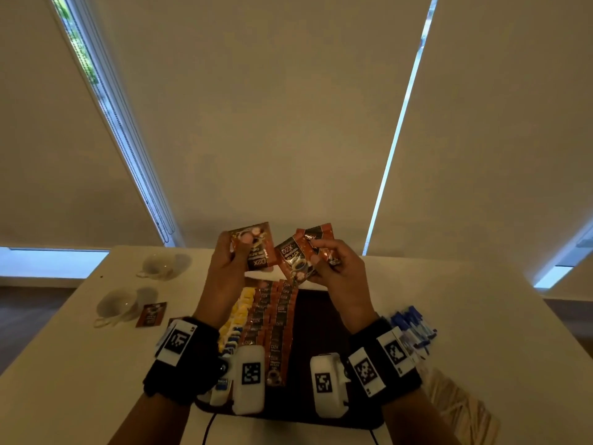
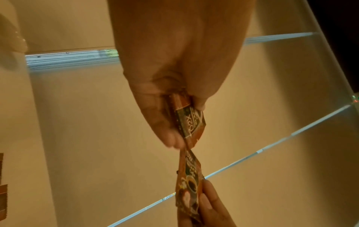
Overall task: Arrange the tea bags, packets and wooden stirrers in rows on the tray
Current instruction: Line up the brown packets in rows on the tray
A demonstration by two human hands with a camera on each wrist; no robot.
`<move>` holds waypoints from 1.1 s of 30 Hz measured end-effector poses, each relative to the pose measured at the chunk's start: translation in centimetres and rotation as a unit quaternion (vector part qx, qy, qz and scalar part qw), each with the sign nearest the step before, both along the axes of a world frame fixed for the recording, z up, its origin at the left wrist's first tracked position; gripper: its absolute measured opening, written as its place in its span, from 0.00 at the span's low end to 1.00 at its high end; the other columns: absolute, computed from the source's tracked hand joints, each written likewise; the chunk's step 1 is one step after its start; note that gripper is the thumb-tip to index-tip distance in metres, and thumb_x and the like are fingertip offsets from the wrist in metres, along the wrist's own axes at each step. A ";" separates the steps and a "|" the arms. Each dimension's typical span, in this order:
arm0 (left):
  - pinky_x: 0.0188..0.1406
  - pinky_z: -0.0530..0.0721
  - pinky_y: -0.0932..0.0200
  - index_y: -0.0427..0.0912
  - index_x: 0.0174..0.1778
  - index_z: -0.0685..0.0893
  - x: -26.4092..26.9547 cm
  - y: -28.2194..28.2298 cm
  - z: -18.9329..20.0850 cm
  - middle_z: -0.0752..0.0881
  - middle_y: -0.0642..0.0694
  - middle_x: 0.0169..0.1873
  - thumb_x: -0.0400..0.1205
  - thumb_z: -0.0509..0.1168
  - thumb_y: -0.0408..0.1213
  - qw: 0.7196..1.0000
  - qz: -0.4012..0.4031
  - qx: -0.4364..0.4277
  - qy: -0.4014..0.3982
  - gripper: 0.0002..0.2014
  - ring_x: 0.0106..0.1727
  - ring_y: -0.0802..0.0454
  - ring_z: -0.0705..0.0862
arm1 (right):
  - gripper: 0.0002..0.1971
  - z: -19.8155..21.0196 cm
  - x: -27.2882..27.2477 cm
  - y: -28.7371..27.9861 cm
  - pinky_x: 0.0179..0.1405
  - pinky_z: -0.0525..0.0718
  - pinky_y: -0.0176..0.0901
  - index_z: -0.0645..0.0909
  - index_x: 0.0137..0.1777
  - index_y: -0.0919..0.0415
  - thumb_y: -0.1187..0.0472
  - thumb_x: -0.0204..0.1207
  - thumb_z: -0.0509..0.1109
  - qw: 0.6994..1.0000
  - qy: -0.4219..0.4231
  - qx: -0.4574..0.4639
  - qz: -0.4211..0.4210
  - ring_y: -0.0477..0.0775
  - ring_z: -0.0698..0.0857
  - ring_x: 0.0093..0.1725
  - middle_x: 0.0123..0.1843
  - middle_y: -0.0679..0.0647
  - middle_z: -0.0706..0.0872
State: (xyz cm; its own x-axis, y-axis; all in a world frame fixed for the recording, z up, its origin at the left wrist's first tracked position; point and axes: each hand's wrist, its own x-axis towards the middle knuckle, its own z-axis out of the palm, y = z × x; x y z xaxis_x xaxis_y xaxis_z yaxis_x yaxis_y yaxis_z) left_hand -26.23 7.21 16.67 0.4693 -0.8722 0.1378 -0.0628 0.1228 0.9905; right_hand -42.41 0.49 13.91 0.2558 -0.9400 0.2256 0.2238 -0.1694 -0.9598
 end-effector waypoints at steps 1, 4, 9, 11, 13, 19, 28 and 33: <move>0.22 0.84 0.56 0.40 0.59 0.72 0.0 0.3 0.2 0.88 0.43 0.38 0.85 0.56 0.46 1.000 -0.011 0.000 0.016 0.14 0.29 0.46 0.87 | 0.10 0.0 0.0 -0.1 0.38 0.89 0.42 0.82 0.52 0.56 0.71 0.76 0.69 1.000 -0.003 0.007 0.003 0.58 0.89 0.51 0.56 0.61 0.86; 0.22 0.84 0.53 0.43 0.59 0.73 0.1 0.8 0.5 0.88 0.41 0.36 0.84 0.59 0.42 0.998 -0.059 0.009 0.000 0.11 0.23 0.45 0.81 | 0.10 -0.1 0.0 -0.2 0.36 0.89 0.41 0.81 0.55 0.59 0.71 0.77 0.68 1.000 -0.008 0.014 0.010 0.59 0.89 0.50 0.56 0.63 0.86; 0.28 0.88 0.52 0.44 0.59 0.75 0.6 0.6 0.8 0.83 0.34 0.35 0.75 0.72 0.32 0.992 -0.120 0.040 -0.021 0.19 0.33 0.43 0.86 | 0.12 -0.5 0.1 -0.2 0.41 0.90 0.52 0.80 0.60 0.62 0.70 0.78 0.68 0.999 0.003 -0.024 0.022 0.57 0.87 0.54 0.60 0.57 0.84; 0.24 0.86 0.54 0.42 0.56 0.72 0.9 0.1 0.6 0.80 0.39 0.27 0.70 0.76 0.30 0.991 -0.107 0.045 -0.059 0.24 0.27 0.50 0.84 | 0.13 -0.8 0.2 -0.3 0.45 0.89 0.62 0.80 0.61 0.56 0.68 0.78 0.68 0.999 0.004 -0.024 0.031 0.58 0.87 0.56 0.60 0.54 0.84; 0.24 0.84 0.58 0.42 0.51 0.72 1.3 -0.4 0.4 0.82 0.48 0.22 0.67 0.78 0.31 0.986 -0.102 0.055 -0.122 0.24 0.26 0.55 0.82 | 0.14 -1.1 0.3 -0.3 0.45 0.88 0.65 0.80 0.61 0.51 0.66 0.79 0.68 0.999 0.007 -0.017 0.040 0.59 0.86 0.58 0.61 0.52 0.83; 0.41 0.80 0.64 0.48 0.58 0.75 1.7 -1.0 0.9 0.83 0.56 0.37 0.83 0.62 0.33 0.948 -0.192 0.003 -0.256 0.10 0.38 0.59 0.81 | 0.13 -1.3 0.6 -0.3 0.52 0.86 0.67 0.81 0.59 0.43 0.61 0.81 0.65 0.998 0.027 -0.014 0.052 0.60 0.84 0.61 0.62 0.48 0.84; 0.31 0.88 0.52 0.51 0.65 0.70 2.1 -1.5 1.0 0.84 0.43 0.36 0.78 0.68 0.26 0.976 -0.135 -0.022 -0.167 0.24 0.37 0.42 0.87 | 0.13 -0.9 0.4 -0.2 0.42 0.90 0.56 0.81 0.60 0.49 0.66 0.82 0.63 0.997 0.018 0.023 0.066 0.60 0.86 0.58 0.63 0.52 0.82; 0.38 0.83 0.69 0.49 0.47 0.87 1.9 -1.6 1.4 0.88 0.52 0.42 0.72 0.73 0.29 0.950 -0.216 0.005 -0.228 0.12 0.42 0.61 0.87 | 0.14 -0.6 0.6 0.2 0.48 0.88 0.60 0.82 0.59 0.48 0.67 0.82 0.63 0.997 0.029 0.003 0.068 0.59 0.85 0.59 0.60 0.49 0.84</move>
State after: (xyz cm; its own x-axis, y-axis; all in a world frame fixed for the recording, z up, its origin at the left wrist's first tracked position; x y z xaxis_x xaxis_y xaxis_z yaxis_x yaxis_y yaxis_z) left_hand -24.37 5.64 18.07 -0.0387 -0.9720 0.2319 -0.4303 0.2257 0.8740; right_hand -41.83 0.66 13.34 0.3940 -0.8968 0.2013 0.1878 -0.1358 -0.9728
